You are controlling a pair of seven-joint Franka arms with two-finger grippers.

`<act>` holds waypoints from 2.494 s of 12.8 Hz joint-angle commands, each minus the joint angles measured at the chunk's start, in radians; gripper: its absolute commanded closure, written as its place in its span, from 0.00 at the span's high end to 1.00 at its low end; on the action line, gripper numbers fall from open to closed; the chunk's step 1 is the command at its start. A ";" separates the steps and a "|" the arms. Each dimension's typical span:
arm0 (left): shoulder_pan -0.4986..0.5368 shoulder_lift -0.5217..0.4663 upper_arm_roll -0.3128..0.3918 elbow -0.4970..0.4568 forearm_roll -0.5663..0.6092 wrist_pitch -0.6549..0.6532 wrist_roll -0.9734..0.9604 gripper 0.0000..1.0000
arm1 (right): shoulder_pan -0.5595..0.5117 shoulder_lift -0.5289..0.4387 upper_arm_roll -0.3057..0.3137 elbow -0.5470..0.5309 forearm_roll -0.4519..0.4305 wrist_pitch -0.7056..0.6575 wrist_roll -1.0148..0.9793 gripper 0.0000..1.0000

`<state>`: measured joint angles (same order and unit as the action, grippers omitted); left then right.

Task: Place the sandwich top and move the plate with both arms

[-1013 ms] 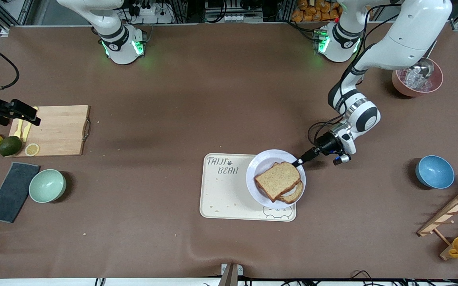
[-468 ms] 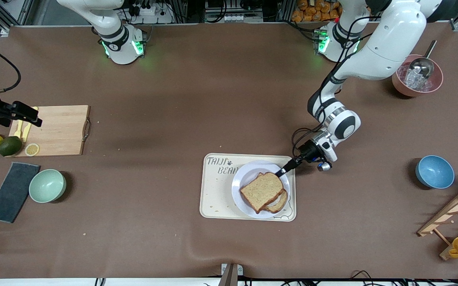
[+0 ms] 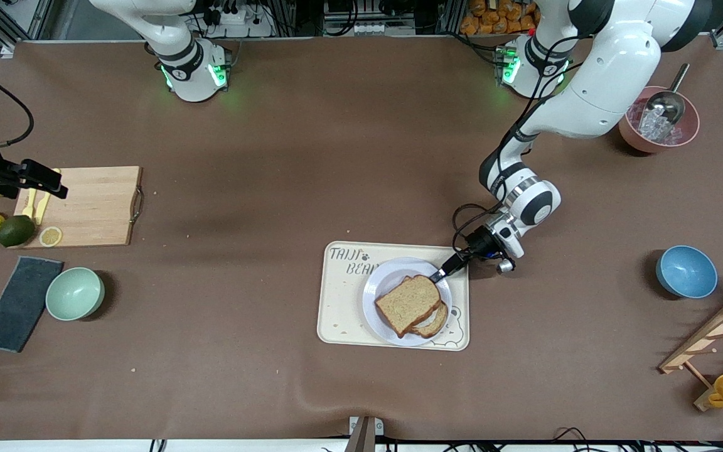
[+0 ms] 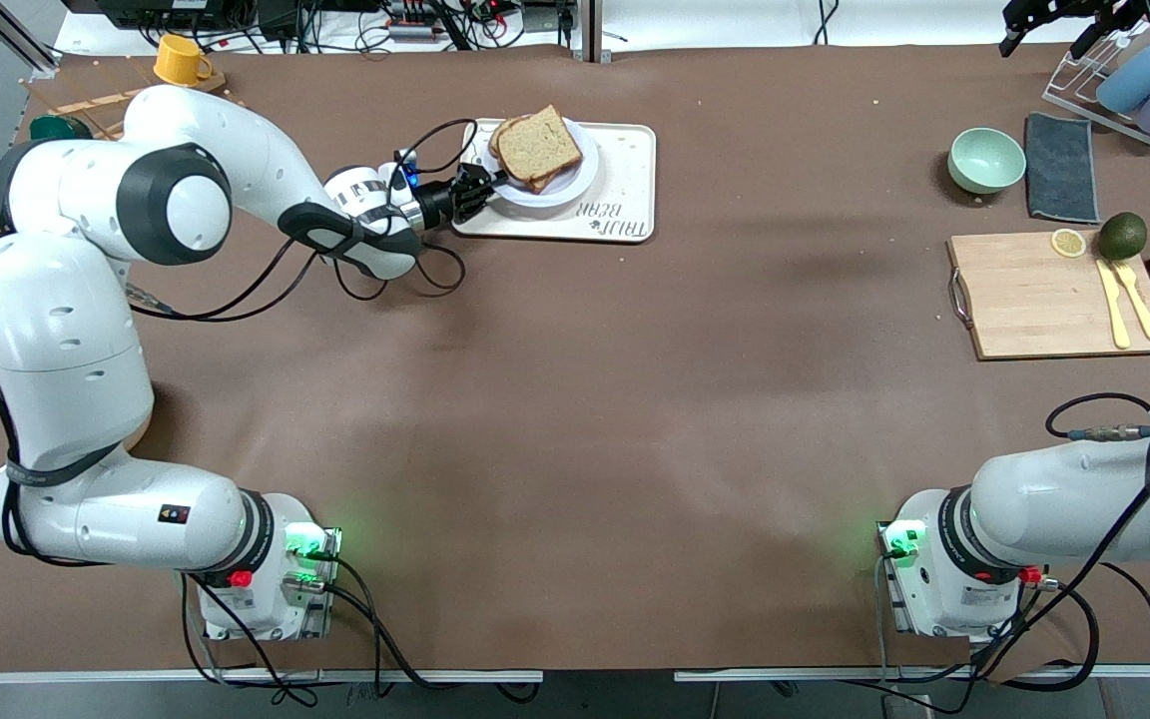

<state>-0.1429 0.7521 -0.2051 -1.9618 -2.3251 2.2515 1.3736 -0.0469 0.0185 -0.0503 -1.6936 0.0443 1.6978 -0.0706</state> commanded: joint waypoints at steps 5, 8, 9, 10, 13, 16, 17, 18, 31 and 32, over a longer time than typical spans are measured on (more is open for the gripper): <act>0.005 -0.056 -0.013 -0.012 -0.054 0.068 0.028 1.00 | -0.027 0.003 0.021 0.011 -0.004 -0.012 0.011 1.00; 0.013 -0.091 -0.036 -0.031 -0.056 0.114 0.010 1.00 | -0.028 0.003 0.021 0.011 -0.004 -0.012 0.005 1.00; 0.013 -0.109 -0.040 -0.046 -0.056 0.121 -0.005 1.00 | -0.028 0.003 0.021 0.011 -0.004 -0.012 0.005 1.00; 0.013 -0.137 -0.040 -0.058 -0.056 0.140 -0.024 1.00 | -0.028 0.003 0.021 0.011 -0.004 -0.007 0.003 1.00; 0.006 -0.204 -0.048 -0.063 -0.054 0.267 -0.088 1.00 | -0.027 0.003 0.020 0.011 -0.004 -0.006 0.005 1.00; 0.003 -0.231 -0.048 -0.040 -0.036 0.416 -0.082 1.00 | -0.028 0.003 0.020 0.011 -0.004 -0.010 0.003 1.00; 0.005 -0.232 -0.045 -0.031 -0.010 0.443 -0.080 1.00 | -0.028 0.003 0.020 0.009 -0.004 -0.010 0.003 1.00; 0.014 -0.232 -0.045 -0.020 0.059 0.482 -0.082 1.00 | -0.028 0.003 0.020 0.009 -0.004 -0.010 0.005 1.00; 0.117 -0.243 -0.010 -0.002 0.659 0.709 -0.085 1.00 | -0.025 0.004 0.021 0.009 -0.004 -0.012 0.005 1.00; 0.135 -0.244 -0.010 -0.014 0.687 0.711 -0.085 1.00 | -0.024 0.003 0.021 0.009 -0.004 -0.012 0.005 1.00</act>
<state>-0.0287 0.5263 -0.2129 -1.9456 -1.6890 2.9523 1.2924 -0.0475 0.0188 -0.0501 -1.6936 0.0443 1.6971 -0.0706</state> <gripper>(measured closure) 0.000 0.000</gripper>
